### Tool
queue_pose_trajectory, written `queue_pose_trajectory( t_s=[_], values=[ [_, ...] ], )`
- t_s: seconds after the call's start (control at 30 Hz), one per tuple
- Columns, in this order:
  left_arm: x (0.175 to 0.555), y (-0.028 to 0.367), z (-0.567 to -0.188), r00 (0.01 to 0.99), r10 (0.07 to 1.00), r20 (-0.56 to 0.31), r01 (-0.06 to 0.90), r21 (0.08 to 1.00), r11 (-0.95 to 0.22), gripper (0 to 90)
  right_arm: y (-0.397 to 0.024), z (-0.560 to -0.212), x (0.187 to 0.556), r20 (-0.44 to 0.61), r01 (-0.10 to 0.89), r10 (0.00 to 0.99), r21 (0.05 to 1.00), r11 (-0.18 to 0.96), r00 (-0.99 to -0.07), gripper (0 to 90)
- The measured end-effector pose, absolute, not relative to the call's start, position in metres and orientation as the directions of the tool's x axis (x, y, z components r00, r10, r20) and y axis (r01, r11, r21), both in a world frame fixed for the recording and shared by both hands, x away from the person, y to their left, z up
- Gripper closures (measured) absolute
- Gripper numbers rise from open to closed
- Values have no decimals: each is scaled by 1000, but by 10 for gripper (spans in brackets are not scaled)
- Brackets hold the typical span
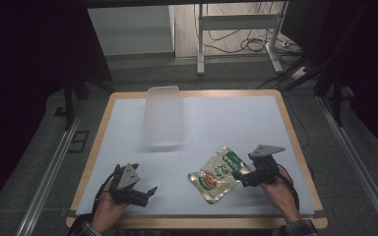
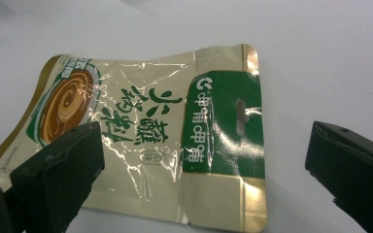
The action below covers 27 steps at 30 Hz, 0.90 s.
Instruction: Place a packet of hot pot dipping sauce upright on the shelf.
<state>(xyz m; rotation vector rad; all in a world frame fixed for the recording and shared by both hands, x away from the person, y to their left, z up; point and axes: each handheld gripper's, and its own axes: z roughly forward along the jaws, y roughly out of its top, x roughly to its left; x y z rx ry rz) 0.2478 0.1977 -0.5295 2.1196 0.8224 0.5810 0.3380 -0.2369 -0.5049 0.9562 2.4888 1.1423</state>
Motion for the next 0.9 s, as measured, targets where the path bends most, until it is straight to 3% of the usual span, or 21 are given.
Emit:
queue_pose_trajectory(
  t_s=[0.9],
  values=[
    [248,197,-530,689,713,132,362,789,-496,0,-211,-527,379,208,533,567,685,498,-797,12]
  ],
)
